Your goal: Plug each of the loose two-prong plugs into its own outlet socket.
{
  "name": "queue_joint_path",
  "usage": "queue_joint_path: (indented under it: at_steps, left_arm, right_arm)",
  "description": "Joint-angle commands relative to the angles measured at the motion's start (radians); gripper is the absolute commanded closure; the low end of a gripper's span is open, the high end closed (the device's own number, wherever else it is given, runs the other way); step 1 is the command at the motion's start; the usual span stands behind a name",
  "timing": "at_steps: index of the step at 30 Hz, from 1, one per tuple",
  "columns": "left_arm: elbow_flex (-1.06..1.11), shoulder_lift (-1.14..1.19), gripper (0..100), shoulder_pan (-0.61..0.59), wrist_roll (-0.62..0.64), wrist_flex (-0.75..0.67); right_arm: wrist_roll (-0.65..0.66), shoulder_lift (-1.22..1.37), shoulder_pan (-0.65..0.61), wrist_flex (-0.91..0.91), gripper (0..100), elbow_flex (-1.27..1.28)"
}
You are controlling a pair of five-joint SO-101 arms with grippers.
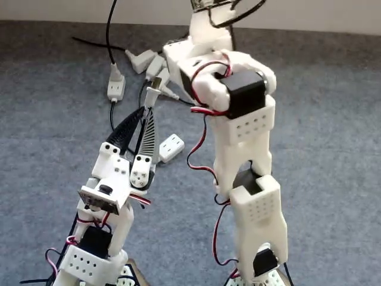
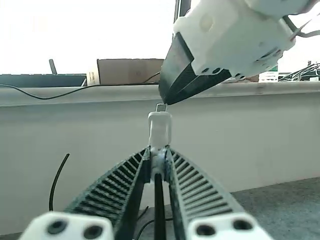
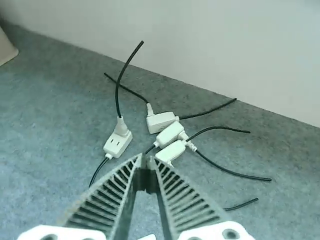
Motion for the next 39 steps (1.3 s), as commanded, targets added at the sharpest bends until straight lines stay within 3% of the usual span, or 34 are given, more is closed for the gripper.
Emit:
queue_joint_path:
  at_steps: [1, 19, 26, 39]
  left_arm:
    - [-0.002, -0.015, 99, 0.03, 0.014, -0.025]
    - [0.004, -0.013, 99, 0.039, 0.012, -0.021]
    - [-0.019, -0.022, 99, 0.039, 0.014, -0.026]
    - [-0.056, -0.022, 99, 0.031, 0.014, -0.026]
  right_arm:
    - [0.02, -0.082, -0.048, 0.042, 99.1, 0.12]
    - [0.061, -0.277, -0.17, 0.042, 99.1, 0.26]
    - [0.063, -0.302, -0.154, 0.033, 99.1, 0.45]
    - [0.063, -0.302, -0.101, -0.148, 99.1, 0.707]
